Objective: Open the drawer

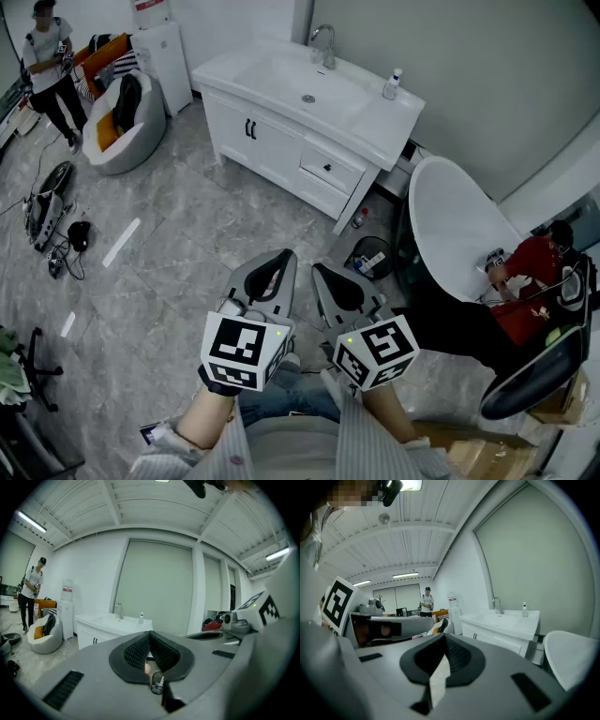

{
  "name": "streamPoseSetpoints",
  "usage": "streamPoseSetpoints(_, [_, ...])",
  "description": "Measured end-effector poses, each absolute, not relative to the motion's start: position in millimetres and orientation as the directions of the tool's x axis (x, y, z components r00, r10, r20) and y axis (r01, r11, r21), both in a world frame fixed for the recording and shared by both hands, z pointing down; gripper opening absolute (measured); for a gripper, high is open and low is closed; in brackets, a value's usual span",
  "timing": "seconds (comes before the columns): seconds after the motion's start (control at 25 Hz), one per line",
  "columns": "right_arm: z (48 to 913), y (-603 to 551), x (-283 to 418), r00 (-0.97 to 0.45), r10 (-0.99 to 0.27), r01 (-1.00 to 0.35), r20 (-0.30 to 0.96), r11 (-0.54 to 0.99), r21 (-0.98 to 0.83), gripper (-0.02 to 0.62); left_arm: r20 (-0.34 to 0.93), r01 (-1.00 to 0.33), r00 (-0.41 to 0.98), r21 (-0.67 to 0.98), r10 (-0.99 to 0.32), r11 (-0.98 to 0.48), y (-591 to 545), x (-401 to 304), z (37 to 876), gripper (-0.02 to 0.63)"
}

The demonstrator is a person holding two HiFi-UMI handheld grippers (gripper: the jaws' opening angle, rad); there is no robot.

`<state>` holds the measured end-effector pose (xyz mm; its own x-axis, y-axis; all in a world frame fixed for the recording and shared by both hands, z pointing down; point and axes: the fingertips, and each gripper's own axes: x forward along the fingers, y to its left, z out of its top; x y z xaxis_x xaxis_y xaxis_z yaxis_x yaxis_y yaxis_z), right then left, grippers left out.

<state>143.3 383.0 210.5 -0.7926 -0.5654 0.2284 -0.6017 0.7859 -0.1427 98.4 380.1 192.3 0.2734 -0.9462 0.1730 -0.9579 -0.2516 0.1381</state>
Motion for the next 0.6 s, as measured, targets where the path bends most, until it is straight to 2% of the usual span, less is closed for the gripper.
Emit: streamPoseSetpoints(0.6, [218.7, 398.0, 171.1, -0.795, -0.571, -0.604, 0.207, 0.777, -0.178, 0.008, 0.161, -0.966, 0.248, 0.12, -0.955, -0.23, 395.3, 110.7, 193.3, 0.015])
